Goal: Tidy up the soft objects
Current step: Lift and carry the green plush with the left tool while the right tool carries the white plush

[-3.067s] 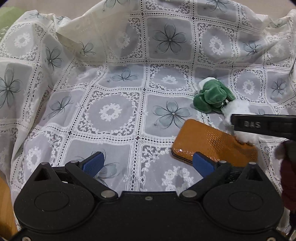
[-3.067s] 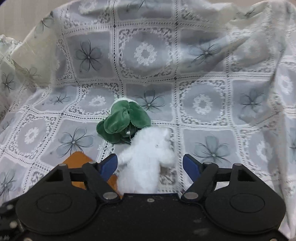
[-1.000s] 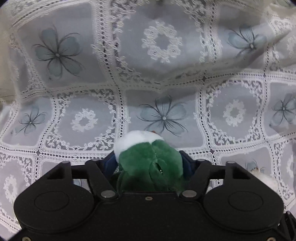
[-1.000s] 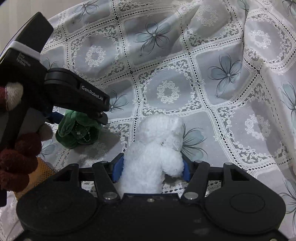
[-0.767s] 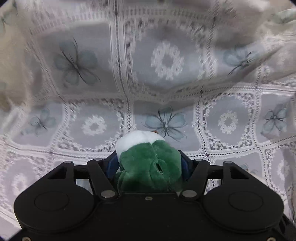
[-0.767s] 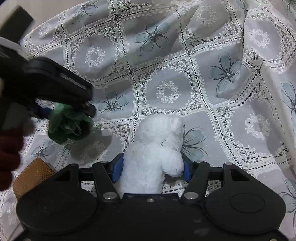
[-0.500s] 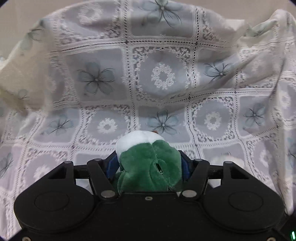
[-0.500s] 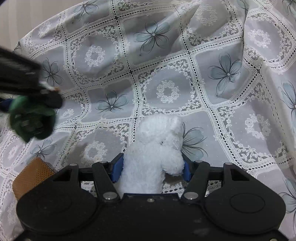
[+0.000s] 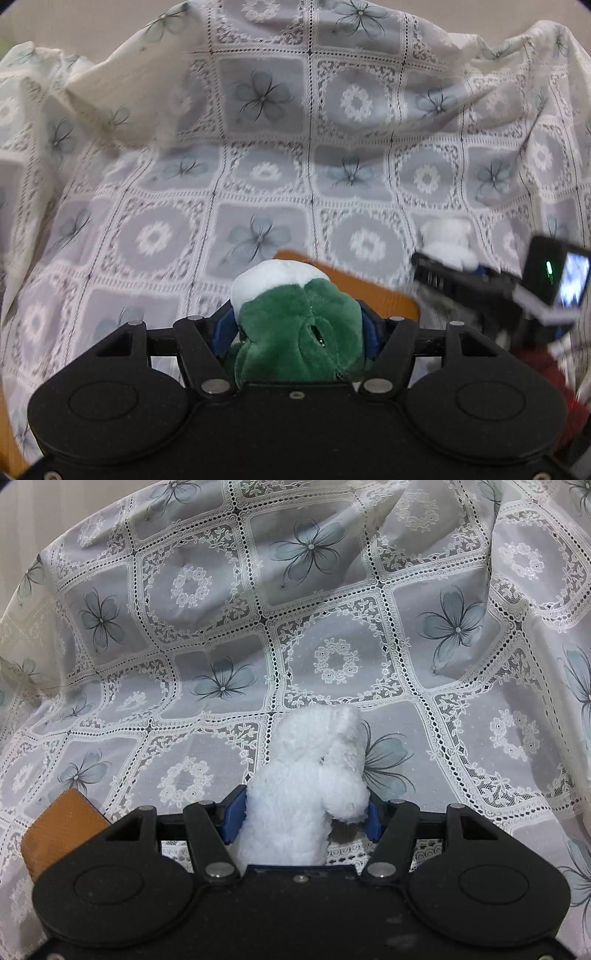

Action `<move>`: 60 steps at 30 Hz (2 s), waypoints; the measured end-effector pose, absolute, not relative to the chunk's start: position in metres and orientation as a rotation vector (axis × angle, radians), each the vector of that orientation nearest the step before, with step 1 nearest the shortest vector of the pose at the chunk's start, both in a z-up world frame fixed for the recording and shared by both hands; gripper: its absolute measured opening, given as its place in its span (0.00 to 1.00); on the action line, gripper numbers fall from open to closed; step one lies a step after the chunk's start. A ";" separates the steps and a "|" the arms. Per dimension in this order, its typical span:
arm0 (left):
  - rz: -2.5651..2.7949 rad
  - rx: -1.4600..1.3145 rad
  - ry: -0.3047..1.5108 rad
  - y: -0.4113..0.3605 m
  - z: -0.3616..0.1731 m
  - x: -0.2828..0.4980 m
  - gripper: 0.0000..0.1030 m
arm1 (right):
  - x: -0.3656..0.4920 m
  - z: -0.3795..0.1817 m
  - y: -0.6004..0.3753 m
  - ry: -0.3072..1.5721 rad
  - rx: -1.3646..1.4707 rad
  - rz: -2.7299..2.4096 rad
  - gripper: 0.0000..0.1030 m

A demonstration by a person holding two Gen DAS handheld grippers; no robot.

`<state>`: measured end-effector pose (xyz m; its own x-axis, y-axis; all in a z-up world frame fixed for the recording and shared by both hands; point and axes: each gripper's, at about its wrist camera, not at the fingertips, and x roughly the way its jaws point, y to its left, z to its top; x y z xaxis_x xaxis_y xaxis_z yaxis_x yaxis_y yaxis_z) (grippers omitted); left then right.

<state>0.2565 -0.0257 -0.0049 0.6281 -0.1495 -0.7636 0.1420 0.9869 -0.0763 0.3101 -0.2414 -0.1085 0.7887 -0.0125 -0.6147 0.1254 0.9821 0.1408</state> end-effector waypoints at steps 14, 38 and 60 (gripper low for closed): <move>-0.174 -0.036 0.855 -0.010 -0.004 0.240 0.59 | 0.332 -0.056 -0.234 0.712 0.211 0.009 0.47; -0.218 -0.040 0.777 0.010 0.030 0.105 0.60 | 0.135 0.047 -0.151 0.542 0.145 0.353 0.47; -0.178 -0.162 0.847 0.032 0.036 0.064 0.61 | -0.025 0.048 -0.189 0.679 0.300 0.217 0.49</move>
